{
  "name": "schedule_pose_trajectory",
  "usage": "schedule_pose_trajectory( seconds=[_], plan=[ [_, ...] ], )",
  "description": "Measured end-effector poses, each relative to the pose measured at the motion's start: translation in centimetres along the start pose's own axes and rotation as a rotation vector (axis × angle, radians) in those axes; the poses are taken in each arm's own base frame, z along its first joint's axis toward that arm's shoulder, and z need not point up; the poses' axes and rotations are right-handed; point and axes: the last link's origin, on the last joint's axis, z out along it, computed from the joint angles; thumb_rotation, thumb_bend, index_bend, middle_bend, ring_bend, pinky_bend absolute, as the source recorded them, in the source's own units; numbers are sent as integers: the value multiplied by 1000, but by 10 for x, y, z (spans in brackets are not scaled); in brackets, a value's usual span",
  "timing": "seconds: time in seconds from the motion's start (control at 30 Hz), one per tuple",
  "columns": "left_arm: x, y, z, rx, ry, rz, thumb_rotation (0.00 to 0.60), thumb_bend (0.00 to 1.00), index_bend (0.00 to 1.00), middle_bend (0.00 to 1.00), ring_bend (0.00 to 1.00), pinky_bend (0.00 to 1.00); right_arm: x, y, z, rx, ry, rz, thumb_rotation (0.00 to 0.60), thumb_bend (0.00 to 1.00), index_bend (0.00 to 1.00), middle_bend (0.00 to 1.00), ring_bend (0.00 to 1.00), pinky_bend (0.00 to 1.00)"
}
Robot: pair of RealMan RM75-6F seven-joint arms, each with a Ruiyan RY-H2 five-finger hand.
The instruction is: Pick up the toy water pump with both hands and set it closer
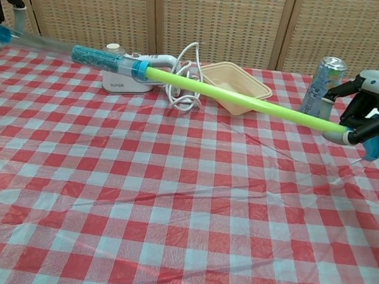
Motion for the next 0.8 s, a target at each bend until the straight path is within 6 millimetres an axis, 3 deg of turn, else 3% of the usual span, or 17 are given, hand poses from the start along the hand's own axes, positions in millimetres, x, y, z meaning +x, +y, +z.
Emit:
schedule_pose_trajectory(
  seconds=[0.2,0.6,0.8],
  plan=[
    [-3,1,0,0,-1,2,600,392,550,782,698,571,-1,-1,0,2,-1,2,600,515,808,1000,957,425],
    [-8,4,-2,-10,-10,-32,600,393,567,782,698,571,-4,-7,0,17,-15,6,600,509,808,1000,957,425],
    [-12,16,-3,-43,-25,-70,600,393,569,782,698,571,-6,-14,1,39,-19,2,600,507,808,1000,957,425]
  ],
)
